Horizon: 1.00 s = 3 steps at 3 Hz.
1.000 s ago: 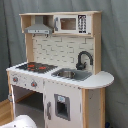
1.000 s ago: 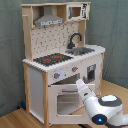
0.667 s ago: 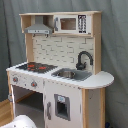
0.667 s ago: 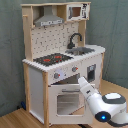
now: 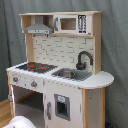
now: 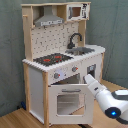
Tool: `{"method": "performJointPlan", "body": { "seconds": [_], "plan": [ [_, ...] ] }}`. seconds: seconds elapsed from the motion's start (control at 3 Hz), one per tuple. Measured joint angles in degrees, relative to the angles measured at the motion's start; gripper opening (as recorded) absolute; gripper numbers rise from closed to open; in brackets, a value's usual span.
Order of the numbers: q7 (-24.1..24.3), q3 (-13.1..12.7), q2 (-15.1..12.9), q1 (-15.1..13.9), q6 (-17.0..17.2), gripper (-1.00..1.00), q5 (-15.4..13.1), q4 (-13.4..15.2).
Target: Play with the kitchen
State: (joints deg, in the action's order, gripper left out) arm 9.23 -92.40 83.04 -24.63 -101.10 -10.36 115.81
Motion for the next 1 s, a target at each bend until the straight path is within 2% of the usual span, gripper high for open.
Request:
{"method": "performJointPlan", "body": {
  "seconds": [0.67, 1.0],
  "plan": [
    [-5.4, 3.1, -0.7, 9.8, 0.0, 1.0, 1.2, 9.4],
    [-8.1, 4.9, -1.1, 14.3, -0.1, 1.0, 2.7, 13.7]
  ]
}}
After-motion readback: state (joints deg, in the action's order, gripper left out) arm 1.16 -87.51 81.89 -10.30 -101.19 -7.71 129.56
